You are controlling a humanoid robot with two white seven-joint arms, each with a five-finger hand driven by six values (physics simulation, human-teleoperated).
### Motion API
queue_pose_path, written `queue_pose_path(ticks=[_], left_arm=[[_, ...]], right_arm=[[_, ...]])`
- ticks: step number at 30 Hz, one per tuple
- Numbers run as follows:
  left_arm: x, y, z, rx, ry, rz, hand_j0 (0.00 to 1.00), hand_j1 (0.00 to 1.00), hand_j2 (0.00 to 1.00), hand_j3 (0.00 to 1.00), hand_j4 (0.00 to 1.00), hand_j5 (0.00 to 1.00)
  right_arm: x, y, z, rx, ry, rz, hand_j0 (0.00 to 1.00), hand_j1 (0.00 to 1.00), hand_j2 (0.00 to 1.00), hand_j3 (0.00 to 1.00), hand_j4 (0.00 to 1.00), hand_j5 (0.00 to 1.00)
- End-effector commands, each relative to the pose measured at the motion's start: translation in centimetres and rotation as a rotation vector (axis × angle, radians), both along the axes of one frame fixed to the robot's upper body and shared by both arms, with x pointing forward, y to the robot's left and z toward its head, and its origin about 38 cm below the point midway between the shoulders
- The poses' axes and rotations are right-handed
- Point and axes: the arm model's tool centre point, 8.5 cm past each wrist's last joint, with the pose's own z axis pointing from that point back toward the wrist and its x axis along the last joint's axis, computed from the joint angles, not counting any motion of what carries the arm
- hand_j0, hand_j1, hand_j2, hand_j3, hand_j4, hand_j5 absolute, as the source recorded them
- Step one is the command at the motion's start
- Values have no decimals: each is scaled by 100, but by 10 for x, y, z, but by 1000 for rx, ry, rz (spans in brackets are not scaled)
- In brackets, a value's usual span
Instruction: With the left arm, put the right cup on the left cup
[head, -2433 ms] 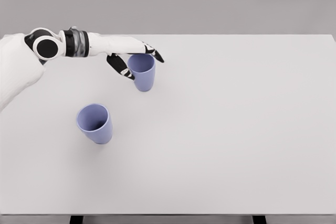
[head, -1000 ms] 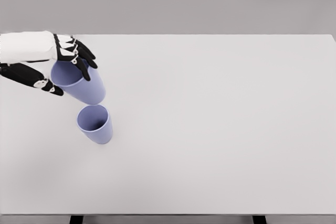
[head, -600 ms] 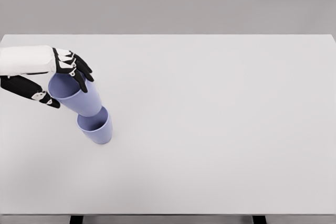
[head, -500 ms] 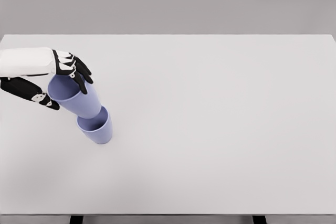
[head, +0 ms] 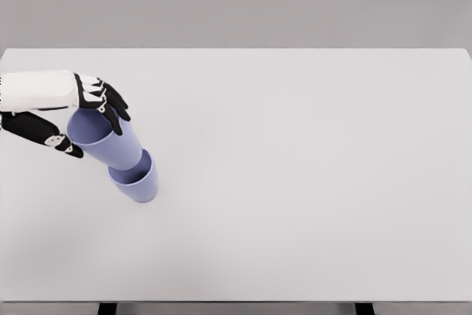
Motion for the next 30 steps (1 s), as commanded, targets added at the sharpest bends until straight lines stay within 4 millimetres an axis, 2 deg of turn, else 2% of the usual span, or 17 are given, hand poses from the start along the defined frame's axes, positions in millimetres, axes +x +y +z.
queue_pose_path(ticks=[1, 30], left_arm=[[0, 0, 1, -7, 3, 4, 60, 60, 60, 60, 60, 60], [5, -3, -18, 11, 23, 2, 61, 61, 61, 61, 61, 61]], right_arm=[[0, 0, 0, 0, 0, 1, 100, 100, 100, 100, 100, 100], [0, 0, 0, 0, 0, 1, 100, 100, 100, 100, 100, 100]])
